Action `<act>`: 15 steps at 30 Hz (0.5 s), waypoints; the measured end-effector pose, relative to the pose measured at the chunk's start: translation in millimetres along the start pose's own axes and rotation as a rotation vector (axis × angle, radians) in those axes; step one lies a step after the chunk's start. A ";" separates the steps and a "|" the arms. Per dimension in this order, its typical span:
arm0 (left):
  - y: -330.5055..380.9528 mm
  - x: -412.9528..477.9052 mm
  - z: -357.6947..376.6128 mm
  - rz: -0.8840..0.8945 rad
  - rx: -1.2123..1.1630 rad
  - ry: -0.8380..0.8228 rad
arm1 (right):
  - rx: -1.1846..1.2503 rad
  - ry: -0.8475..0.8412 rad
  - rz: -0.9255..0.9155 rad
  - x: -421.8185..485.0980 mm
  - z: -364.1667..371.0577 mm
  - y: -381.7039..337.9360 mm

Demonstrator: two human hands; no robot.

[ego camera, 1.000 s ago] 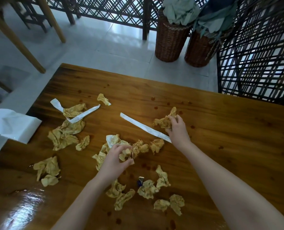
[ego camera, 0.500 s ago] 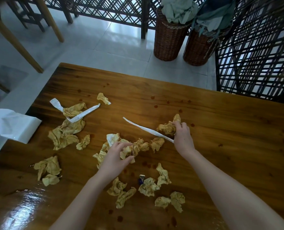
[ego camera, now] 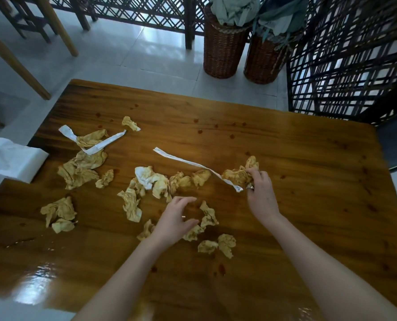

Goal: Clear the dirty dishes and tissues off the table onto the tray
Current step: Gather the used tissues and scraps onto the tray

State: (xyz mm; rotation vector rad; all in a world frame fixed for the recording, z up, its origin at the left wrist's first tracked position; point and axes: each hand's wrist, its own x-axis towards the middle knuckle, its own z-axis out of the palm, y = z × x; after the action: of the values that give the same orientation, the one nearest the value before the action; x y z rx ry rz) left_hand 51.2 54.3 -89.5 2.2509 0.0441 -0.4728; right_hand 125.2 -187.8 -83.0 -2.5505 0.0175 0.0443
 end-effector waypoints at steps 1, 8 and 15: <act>0.7 -3.8 6.9 -0.006 0.031 -0.024 | 0.005 0.001 0.009 -8.0 -1.5 5.2; 10.7 -28.4 60.8 -0.071 0.319 -0.108 | -0.008 -0.033 0.028 -64.4 -11.3 37.1; 28.9 -33.4 95.5 -0.124 0.370 -0.070 | 0.030 0.002 0.081 -98.1 -32.5 65.7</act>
State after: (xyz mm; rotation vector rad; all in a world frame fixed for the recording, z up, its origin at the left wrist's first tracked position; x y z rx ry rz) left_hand -5.2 -31.1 -113.9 2.6013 0.0647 -0.6719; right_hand 26.5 -260.2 -89.1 -2.5186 0.1215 0.0723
